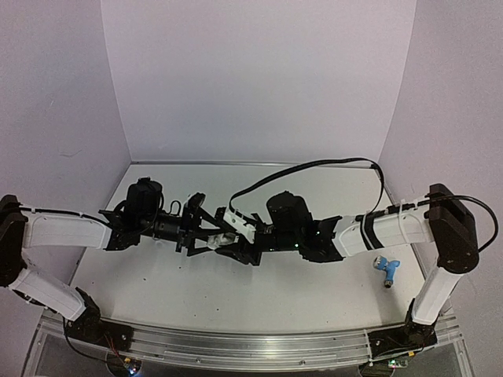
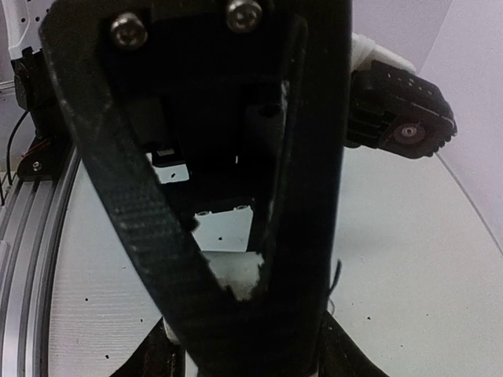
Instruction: Install the water faucets
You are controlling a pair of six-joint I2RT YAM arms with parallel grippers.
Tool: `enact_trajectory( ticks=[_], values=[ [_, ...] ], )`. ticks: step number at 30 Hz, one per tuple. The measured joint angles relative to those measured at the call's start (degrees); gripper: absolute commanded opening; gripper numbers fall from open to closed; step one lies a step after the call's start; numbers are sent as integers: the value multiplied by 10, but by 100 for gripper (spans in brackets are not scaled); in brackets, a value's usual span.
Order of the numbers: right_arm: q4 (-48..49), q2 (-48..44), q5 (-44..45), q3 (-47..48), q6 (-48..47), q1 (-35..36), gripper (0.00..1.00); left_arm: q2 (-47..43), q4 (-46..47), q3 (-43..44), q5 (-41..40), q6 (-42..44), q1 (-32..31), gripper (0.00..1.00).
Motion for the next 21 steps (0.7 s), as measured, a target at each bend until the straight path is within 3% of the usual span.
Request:
enact_trajectory(
  ticks=[9,14,16,19,21],
  values=[
    [-3,0,26,1,-7,0,8,35,2,3,13,1,-9,36],
    [-12,-1,26,4,-2,-1,9,39,1,7,10,14,-10,33],
    [-17,-4,29,4,-1,-3,13,49,0,16,10,17,-10,24],
    [-26,-9,34,4,1,-6,29,59,0,27,12,22,-10,6],
    [-31,-14,39,4,3,-7,40,61,-1,33,11,26,-10,1]
  ],
)
